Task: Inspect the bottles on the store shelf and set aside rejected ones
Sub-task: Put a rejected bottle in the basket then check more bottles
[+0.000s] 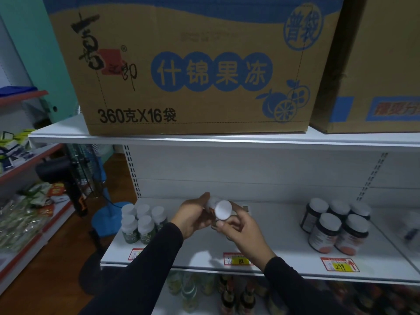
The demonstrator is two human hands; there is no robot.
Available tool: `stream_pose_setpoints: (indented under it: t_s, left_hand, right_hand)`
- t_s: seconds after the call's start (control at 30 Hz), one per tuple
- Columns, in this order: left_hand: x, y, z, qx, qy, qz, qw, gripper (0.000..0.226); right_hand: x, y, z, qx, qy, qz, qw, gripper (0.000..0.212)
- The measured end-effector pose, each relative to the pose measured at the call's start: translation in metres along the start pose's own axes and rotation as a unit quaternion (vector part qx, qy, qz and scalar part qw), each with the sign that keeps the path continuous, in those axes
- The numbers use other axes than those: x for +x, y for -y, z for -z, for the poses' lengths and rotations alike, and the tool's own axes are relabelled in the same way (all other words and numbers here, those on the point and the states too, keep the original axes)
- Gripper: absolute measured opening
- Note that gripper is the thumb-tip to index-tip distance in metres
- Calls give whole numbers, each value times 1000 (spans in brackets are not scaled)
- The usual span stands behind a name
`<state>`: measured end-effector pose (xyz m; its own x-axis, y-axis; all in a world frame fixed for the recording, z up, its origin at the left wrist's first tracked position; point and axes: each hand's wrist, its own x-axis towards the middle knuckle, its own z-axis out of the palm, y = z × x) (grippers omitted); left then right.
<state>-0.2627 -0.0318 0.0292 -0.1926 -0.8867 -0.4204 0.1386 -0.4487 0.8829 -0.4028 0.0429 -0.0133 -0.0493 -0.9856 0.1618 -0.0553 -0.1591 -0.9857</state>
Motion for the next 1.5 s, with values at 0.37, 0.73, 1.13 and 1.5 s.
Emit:
stream_pose_setpoints:
  t_s: [0.37, 0.73, 1.13, 1.5]
  left_hand:
    - [-13, -5, -3, 183, 101, -305, 929, 34]
    - [-18, -4, -7, 219, 149, -328, 907, 33]
    - [-18, -8, -6, 91, 87, -210, 969, 19]
    - [-28, 0, -10, 40, 115, -164, 979, 17]
  right_hand:
    - [4, -3, 10, -32, -21, -13, 999, 47]
    - [5, 0, 18, -31, -38, -7, 999, 41]
    - [1, -4, 16, -41, -52, 13, 998, 30]
    - [-10, 0, 10, 54, -42, -56, 996, 31]
